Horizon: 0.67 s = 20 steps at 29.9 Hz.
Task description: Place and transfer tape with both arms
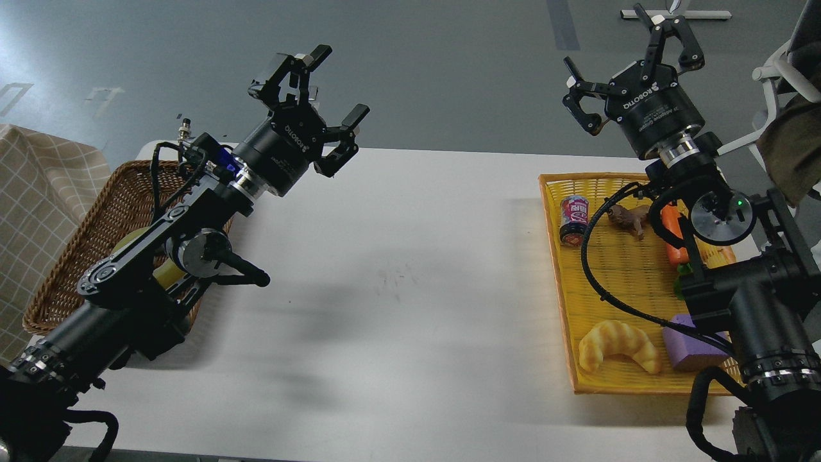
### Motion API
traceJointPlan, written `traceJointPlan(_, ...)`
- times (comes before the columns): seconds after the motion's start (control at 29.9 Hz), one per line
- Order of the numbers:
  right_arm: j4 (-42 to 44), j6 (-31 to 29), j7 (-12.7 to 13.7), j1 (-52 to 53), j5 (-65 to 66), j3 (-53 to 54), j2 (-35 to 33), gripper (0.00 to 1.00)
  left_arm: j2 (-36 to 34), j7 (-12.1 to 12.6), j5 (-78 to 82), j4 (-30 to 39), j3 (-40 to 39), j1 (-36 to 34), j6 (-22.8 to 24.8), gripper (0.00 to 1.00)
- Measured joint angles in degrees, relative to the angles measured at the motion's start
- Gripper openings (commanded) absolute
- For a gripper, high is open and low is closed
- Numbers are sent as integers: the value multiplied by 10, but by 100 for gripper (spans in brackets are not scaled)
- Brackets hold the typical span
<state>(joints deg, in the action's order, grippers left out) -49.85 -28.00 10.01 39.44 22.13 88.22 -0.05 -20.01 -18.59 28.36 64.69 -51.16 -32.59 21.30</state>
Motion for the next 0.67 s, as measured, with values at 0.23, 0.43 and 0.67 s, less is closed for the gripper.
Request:
traceJointPlan(0.23, -4, 0, 1, 4, 0, -37, 1, 100, -23, 2, -1, 0, -10, -6, -3, 98)
traceJointPlan(0.43, 2, 0, 1, 16, 2, -48, 1, 100, -27, 1, -1, -7, -11, -18, 1, 98)
traceJointPlan(0.67, 3, 0, -4, 18, 3, -45, 1, 100, -25, -4, -6, -33, -19, -40, 4, 98)
